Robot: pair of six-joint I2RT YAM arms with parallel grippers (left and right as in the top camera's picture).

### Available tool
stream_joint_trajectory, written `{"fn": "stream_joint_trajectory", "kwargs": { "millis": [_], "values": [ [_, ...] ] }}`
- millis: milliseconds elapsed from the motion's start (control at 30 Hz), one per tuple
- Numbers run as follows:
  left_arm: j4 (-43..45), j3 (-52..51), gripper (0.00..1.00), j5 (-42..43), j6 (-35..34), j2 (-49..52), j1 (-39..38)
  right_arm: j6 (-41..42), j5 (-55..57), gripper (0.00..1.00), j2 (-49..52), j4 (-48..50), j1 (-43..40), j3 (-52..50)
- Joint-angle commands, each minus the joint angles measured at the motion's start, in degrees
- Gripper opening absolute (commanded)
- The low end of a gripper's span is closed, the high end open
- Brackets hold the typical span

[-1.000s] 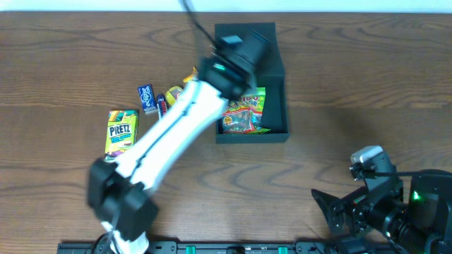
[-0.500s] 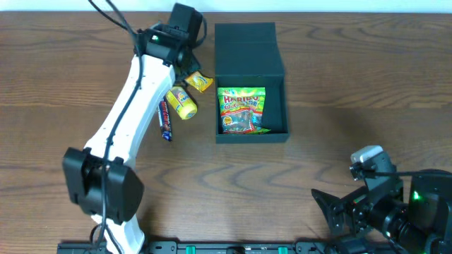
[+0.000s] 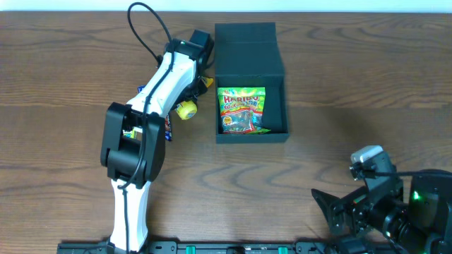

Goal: Pack container
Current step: 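Grasp the yellow Mentos tube with the left gripper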

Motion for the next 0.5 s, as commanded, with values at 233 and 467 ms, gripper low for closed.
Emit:
{"fn": "stream_joint_trajectory", "kwargs": {
  "millis": [233, 467],
  "values": [
    [3.4, -0.5, 0.68, 3.6, 2.9, 5.6, 0.5, 0.7, 0.2, 0.99, 0.0, -0.2, -0.5, 0.3],
    [4.9, -0.5, 0.51, 4.3, 2.9, 6.3, 1.0, 0.7, 0.1, 0.99, 0.0, -0.2, -0.5, 0.3]
  ]
}}
